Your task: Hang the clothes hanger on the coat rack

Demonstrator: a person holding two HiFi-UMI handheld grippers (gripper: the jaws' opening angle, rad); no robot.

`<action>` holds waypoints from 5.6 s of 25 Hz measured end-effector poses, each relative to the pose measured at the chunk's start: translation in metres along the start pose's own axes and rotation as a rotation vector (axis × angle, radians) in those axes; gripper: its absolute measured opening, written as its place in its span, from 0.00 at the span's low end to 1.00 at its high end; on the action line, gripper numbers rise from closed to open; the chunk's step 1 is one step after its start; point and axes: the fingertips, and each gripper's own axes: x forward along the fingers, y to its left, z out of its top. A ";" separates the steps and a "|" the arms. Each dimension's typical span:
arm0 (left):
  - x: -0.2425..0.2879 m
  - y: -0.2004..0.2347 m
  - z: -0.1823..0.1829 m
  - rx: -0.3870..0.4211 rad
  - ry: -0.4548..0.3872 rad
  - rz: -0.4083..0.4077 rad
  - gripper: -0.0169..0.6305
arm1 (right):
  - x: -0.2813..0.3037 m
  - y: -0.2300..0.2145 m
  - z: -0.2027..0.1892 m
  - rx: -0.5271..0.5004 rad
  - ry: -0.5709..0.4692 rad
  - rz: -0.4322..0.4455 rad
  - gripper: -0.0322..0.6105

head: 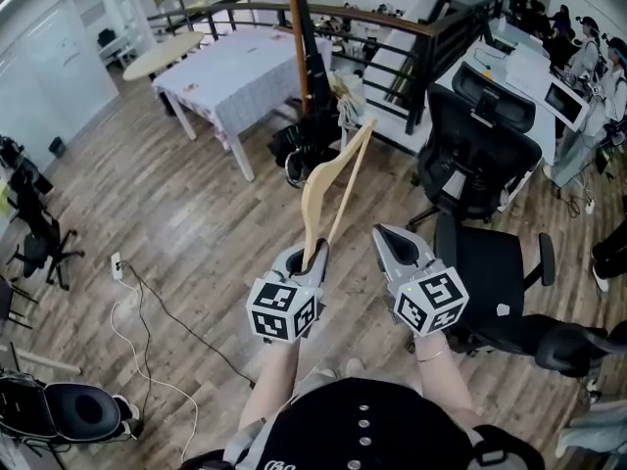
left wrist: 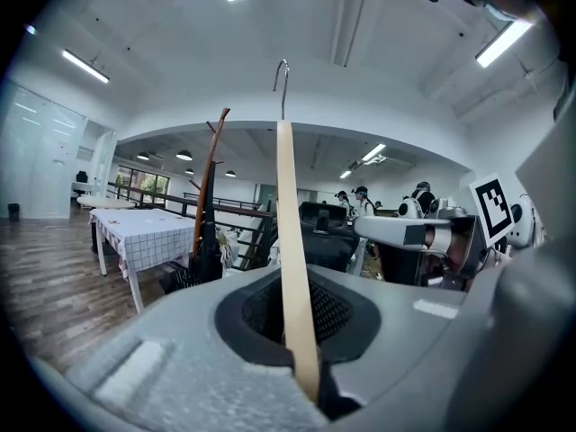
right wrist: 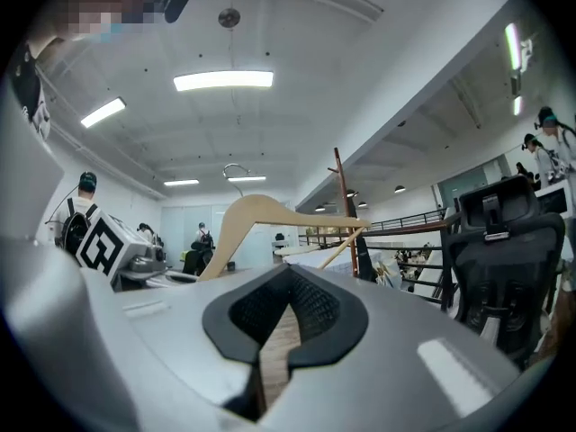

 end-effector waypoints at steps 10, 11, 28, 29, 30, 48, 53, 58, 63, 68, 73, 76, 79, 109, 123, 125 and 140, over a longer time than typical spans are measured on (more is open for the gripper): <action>0.015 0.002 0.012 0.023 -0.005 0.001 0.03 | 0.010 -0.008 -0.002 0.016 0.021 0.053 0.05; 0.015 0.003 0.013 0.019 -0.010 0.008 0.03 | 0.011 -0.008 -0.003 0.017 0.024 0.060 0.05; 0.052 0.021 0.003 -0.061 -0.019 0.067 0.03 | 0.048 -0.043 -0.012 0.059 0.040 0.068 0.05; 0.056 0.026 0.005 -0.059 -0.022 0.071 0.03 | 0.054 -0.048 -0.012 0.060 0.038 0.064 0.05; 0.060 0.032 0.007 -0.059 -0.027 0.074 0.03 | 0.062 -0.051 -0.011 0.058 0.035 0.060 0.05; 0.164 0.196 0.076 -0.049 -0.052 0.030 0.03 | 0.264 -0.092 0.020 0.022 0.002 0.053 0.05; 0.186 0.237 0.090 -0.041 -0.061 0.021 0.03 | 0.308 -0.107 0.020 0.036 -0.005 0.013 0.05; 0.201 0.268 0.095 -0.036 -0.057 0.019 0.03 | 0.343 -0.113 0.019 0.038 -0.007 0.004 0.05; 0.210 0.291 0.096 -0.037 -0.058 0.030 0.03 | 0.362 -0.116 0.011 0.040 0.012 0.005 0.05; 0.218 0.301 0.100 -0.044 -0.065 0.034 0.03 | 0.372 -0.123 0.010 0.038 0.023 0.005 0.05; 0.229 0.311 0.098 -0.058 -0.056 0.047 0.03 | 0.383 -0.136 0.011 0.043 0.024 0.003 0.05; 0.237 0.319 0.099 -0.056 -0.060 0.060 0.03 | 0.394 -0.147 0.010 0.046 0.020 0.010 0.05; 0.249 0.332 0.105 -0.060 -0.078 0.080 0.03 | 0.410 -0.155 0.009 0.042 0.022 0.028 0.05; 0.365 0.456 0.215 -0.019 -0.224 0.296 0.03 | 0.563 -0.269 0.073 -0.002 -0.059 0.189 0.05; 0.402 0.477 0.228 -0.010 -0.243 0.343 0.03 | 0.595 -0.295 0.078 -0.040 -0.054 0.265 0.05; 0.405 0.479 0.230 -0.008 -0.240 0.346 0.03 | 0.599 -0.295 0.080 -0.043 -0.058 0.273 0.05; 0.425 0.501 0.284 0.086 -0.255 0.304 0.03 | 0.637 -0.300 0.128 -0.084 -0.131 0.239 0.05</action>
